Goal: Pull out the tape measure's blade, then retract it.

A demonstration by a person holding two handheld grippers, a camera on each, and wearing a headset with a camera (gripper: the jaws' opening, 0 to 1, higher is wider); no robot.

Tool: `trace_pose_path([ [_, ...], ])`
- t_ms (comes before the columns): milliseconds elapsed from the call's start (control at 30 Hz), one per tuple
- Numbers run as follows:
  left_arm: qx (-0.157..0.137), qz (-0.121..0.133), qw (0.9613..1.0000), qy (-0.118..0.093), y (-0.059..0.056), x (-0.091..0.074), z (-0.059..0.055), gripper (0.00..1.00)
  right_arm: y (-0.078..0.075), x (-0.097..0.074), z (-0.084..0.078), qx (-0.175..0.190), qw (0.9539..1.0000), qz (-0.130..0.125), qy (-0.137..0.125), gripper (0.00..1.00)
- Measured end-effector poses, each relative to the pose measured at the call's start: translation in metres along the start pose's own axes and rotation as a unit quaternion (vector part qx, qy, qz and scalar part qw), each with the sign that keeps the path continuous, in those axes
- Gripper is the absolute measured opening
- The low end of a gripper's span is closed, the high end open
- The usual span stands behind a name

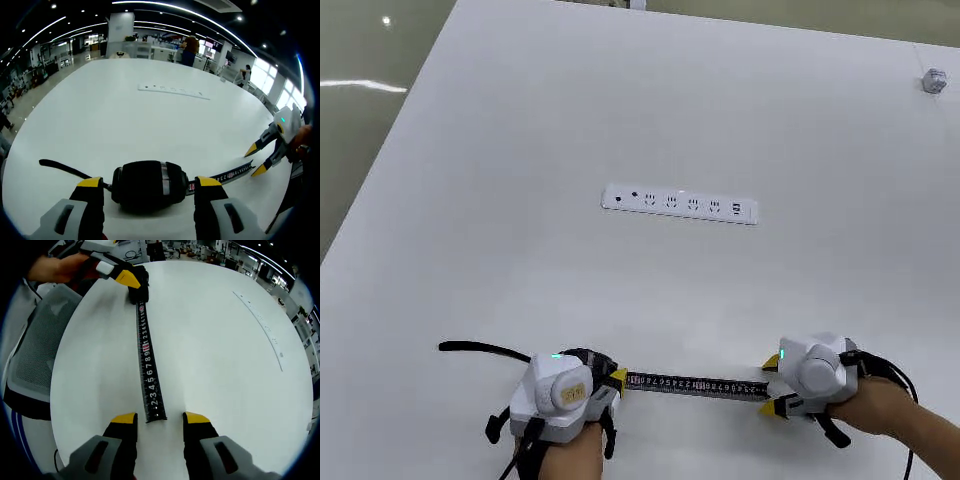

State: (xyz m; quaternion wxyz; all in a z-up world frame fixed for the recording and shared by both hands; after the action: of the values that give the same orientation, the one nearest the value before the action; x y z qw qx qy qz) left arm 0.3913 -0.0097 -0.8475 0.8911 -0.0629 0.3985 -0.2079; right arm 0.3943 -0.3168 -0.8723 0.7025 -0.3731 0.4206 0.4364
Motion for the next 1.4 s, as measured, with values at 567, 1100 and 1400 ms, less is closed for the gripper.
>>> trace_pose_path([
  [567, -0.006, -0.002, 1.0, 0.003, 0.0024, 0.0038, -0.0026, 0.68, -0.0012, 0.0012, 0.0032, -0.02, 0.9997, 0.015, -0.002, 0.26],
  [1100, -0.01, -0.005, 0.9999, 0.003, 0.0029, 0.0062, -0.0022, 0.66, -0.0008, 0.0023, 0.0035, -0.046, 0.9987, 0.02, -0.003, 0.19],
  [1400, -0.011, -0.006, 0.9999, 0.002, 0.0026, 0.0071, -0.0023, 0.65, 0.0004, 0.0027, 0.0029, -0.047, 0.9987, 0.019, -0.002, 0.17],
])
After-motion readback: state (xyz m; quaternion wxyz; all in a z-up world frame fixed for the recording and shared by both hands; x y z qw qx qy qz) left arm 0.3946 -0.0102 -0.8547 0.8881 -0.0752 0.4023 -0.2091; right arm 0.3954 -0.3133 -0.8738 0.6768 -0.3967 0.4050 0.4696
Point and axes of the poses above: the centre of the closed fingertips' face, and the gripper's own axes: x roughly forward along the fingers, y roughly to its left, z roughly out of its top, the point moved 7 cm from there along -x, roughly backward along the fingers, and after that the axes turned 13 degrees about -z, right-handed, at the moved point
